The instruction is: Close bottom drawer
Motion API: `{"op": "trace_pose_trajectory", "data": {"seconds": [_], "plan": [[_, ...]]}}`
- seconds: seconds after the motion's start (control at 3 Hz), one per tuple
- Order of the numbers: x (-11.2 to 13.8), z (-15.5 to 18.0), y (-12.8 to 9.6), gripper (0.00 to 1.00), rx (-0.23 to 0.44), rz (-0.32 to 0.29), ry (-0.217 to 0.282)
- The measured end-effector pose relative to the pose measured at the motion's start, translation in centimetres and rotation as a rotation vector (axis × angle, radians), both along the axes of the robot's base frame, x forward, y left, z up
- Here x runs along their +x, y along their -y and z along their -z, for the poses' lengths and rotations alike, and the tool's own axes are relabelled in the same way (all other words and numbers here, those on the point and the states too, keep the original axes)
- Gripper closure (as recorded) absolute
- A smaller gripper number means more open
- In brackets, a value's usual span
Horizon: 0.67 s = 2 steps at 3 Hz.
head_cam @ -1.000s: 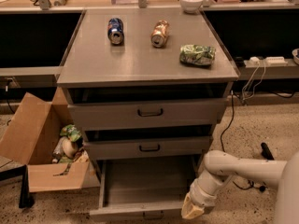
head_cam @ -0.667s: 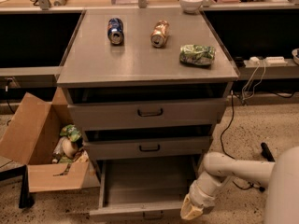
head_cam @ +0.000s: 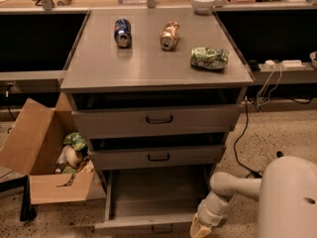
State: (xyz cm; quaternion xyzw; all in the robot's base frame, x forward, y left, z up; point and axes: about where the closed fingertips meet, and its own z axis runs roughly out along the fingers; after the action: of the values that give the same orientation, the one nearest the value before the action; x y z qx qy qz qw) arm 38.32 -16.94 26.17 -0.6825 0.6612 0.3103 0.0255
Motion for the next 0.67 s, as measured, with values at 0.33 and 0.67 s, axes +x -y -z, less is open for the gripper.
{"op": "trace_pose_trajectory", "data": {"seconds": [0.33,0.67], "plan": [[0.0,3.6,0.1,1.00,-0.020,-0.003,-0.018],[0.1,6.0,0.4,1.00,-0.040,0.010,-0.017]]}}
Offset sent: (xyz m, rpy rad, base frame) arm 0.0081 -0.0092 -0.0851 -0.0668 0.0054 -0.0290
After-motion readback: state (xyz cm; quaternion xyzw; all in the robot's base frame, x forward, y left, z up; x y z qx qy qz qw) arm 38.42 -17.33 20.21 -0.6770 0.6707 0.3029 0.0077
